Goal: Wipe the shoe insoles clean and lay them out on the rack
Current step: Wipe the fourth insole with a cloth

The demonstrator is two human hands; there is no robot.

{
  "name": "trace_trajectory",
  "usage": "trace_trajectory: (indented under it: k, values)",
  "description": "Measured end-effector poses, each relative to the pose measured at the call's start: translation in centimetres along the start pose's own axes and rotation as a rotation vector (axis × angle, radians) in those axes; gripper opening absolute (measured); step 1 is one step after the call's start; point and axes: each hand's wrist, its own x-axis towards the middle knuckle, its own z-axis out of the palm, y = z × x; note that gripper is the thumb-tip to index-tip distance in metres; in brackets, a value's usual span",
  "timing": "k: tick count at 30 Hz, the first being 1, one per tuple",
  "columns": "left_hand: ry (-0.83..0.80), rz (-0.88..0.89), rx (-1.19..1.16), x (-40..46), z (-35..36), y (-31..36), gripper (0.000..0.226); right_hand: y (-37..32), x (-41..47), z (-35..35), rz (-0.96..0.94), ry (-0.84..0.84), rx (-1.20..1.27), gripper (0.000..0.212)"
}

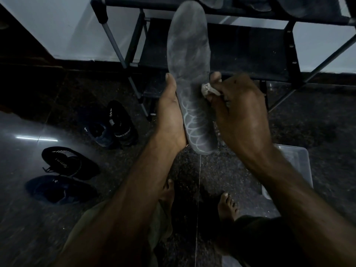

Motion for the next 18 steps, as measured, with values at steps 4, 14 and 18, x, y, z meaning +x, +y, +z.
trace_trajectory:
  k: [4,14,18]
  values:
    - [0.055,-0.013,0.013,0.0,-0.5,0.3,0.077,-1.4,-0.9,0.7,-0.012,-0.081,0.123,0.015]
    - [0.02,-0.018,0.015,0.0,0.2,0.1,0.086,0.1,0.0,0.1,0.005,0.036,0.007,0.022]
    - [0.1,-0.017,0.016,0.1,-0.3,0.2,0.079,-0.9,-0.6,0.5,-0.055,-0.081,0.109,0.015]
